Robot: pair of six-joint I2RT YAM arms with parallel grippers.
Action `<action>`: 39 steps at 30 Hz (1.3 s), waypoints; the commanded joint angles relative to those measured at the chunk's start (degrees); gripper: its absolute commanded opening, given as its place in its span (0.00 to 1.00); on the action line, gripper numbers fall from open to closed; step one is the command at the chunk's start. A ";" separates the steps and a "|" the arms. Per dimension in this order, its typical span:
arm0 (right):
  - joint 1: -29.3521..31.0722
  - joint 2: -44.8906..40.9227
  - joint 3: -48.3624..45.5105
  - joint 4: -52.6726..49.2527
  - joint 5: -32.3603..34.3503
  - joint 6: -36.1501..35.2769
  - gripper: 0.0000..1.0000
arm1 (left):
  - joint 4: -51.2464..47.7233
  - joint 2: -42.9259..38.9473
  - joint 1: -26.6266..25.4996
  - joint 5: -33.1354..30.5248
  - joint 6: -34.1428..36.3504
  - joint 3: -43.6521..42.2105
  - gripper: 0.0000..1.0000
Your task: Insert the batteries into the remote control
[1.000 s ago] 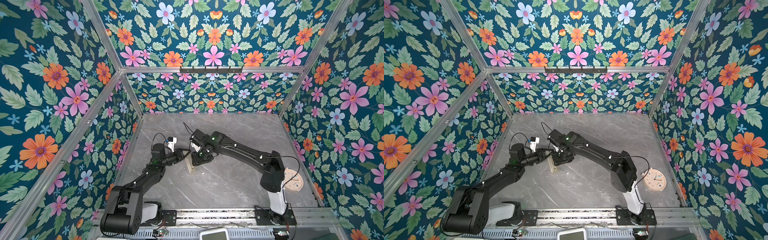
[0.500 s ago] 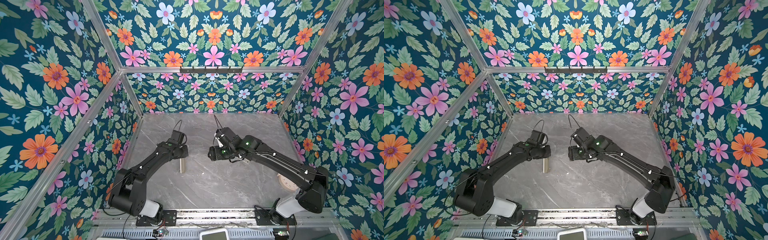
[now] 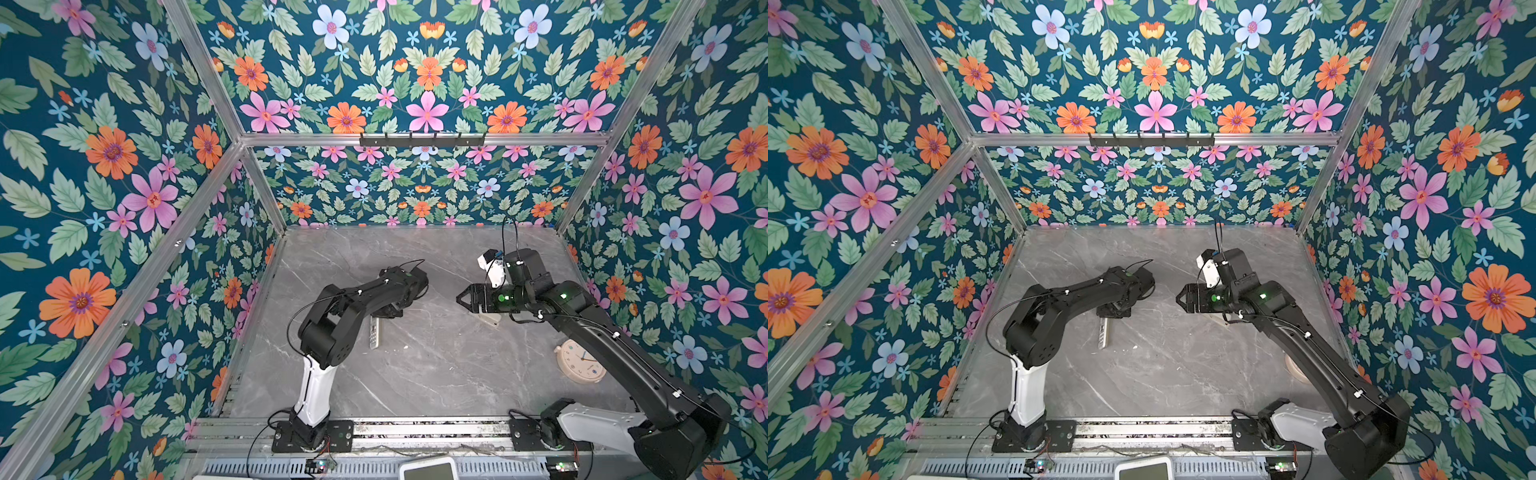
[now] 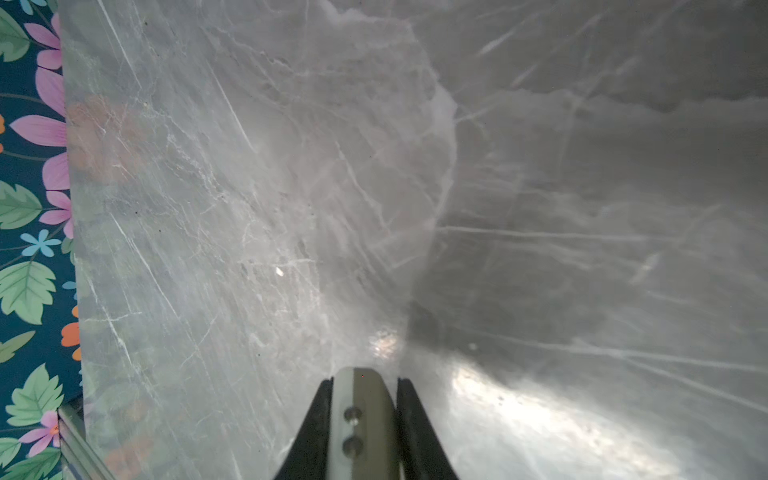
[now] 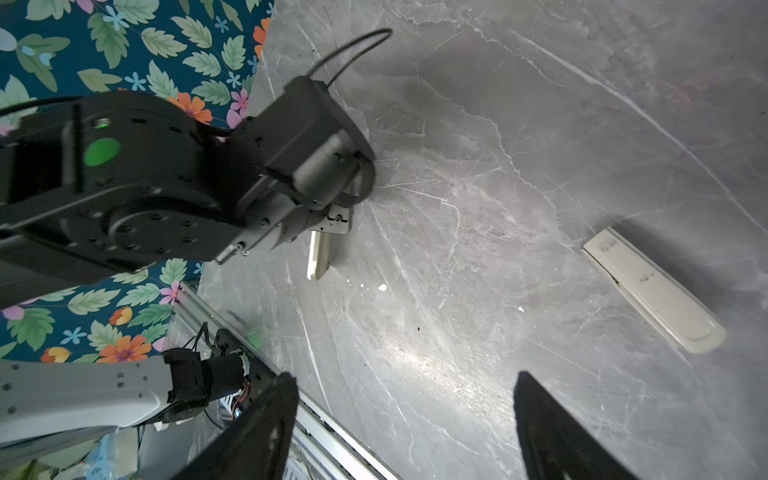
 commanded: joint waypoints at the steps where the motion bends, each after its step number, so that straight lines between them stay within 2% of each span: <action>1: -0.71 -0.59 1.16 -1.85 -3.77 -5.59 0.81 | -8.32 3.60 -1.34 -3.68 -5.83 3.65 0.07; 6: -0.73 -1.15 0.18 -0.54 -3.77 -5.99 0.81 | -10.03 6.12 -3.00 -2.71 -7.55 5.01 0.12; 11: -0.74 0.07 1.74 -1.01 -2.96 -7.01 0.81 | -7.43 6.14 -4.23 -0.06 -7.40 3.86 0.21; 18: -0.73 -0.68 0.82 -0.86 -1.82 -6.64 0.81 | -3.53 5.53 -5.77 2.77 -6.66 2.69 0.39; 25: -0.72 -1.43 1.29 -2.34 2.36 -6.46 0.81 | -0.13 0.00 -6.29 5.02 -6.05 -0.19 0.60; 28: -0.72 -1.28 1.13 -3.49 5.84 -6.30 0.83 | 1.41 -4.70 -6.98 7.31 -4.72 -1.17 0.77; 30: -0.69 -1.14 0.71 -4.57 9.53 -5.92 0.88 | 3.72 -9.19 -7.31 9.24 -3.79 -3.33 0.88; 33: -0.70 -1.68 -0.96 -4.74 13.12 -5.60 0.99 | 9.99 -17.45 -7.37 11.27 -1.15 -9.48 0.99; 39: -1.07 -6.09 -8.26 -1.16 23.15 -2.16 0.99 | 31.05 -39.68 -6.45 13.53 9.06 -27.01 1.00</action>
